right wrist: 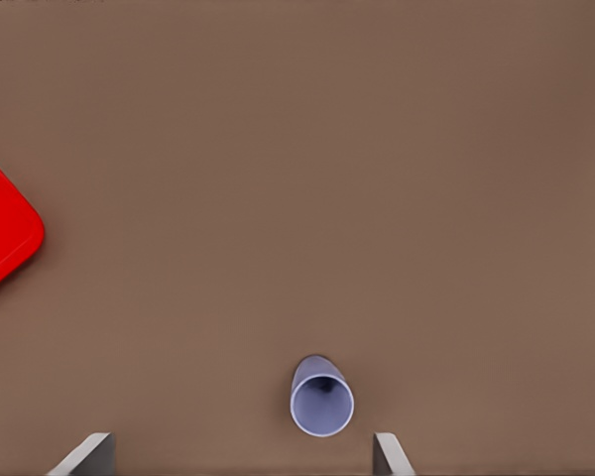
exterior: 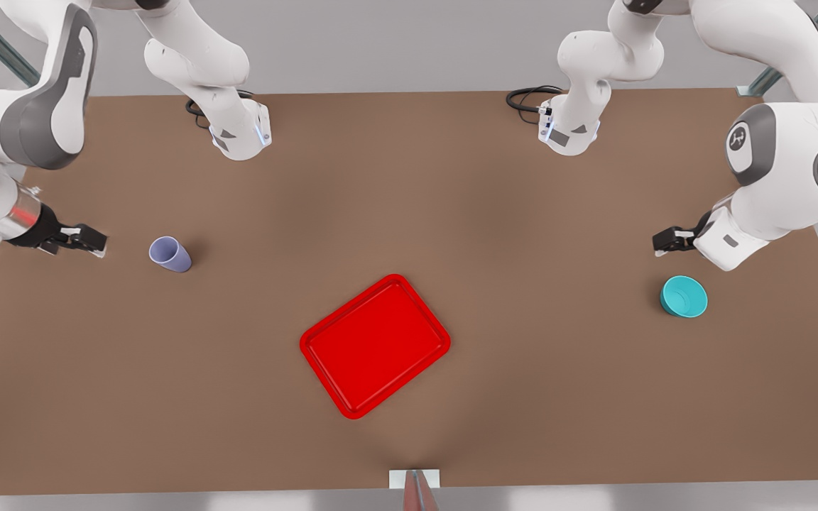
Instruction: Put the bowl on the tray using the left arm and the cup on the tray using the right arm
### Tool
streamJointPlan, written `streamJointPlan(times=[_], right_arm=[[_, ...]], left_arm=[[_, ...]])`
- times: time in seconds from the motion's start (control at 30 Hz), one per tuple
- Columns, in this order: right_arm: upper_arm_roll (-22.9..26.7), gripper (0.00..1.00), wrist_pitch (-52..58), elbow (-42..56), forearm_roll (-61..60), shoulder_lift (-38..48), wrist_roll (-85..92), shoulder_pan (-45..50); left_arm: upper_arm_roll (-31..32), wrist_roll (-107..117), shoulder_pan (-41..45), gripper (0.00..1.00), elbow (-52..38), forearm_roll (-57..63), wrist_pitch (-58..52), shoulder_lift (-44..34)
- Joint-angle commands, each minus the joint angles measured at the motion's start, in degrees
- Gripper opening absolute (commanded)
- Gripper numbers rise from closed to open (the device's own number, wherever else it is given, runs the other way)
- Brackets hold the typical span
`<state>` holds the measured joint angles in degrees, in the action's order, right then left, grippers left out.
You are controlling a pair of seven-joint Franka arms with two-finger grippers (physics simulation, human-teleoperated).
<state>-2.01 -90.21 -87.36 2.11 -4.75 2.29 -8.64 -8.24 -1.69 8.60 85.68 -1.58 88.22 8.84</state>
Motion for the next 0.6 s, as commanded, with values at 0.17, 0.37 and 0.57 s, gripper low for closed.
streamJointPlan(times=[0.17, 0.37, 0.57], right_arm=[[-0.01, 1.00, -0.05, 0.00, 0.00, 0.01, 0.00, 0.82], [-0.01, 1.00, -0.05, 0.00, 0.00, 0.01, 0.00, 0.82], [-0.01, 1.00, -0.05, 0.00, 0.00, 0.01, 0.00, 0.91]], left_arm=[[0.33, -4.02, -15.89, 1.00, 4.40, -4.91, 15.57, 14.98], [0.24, -35.84, -24.95, 1.00, 6.86, -10.02, 20.93, 22.71], [0.15, -36.72, -27.76, 1.00, 8.97, -11.86, 24.80, 27.02]])
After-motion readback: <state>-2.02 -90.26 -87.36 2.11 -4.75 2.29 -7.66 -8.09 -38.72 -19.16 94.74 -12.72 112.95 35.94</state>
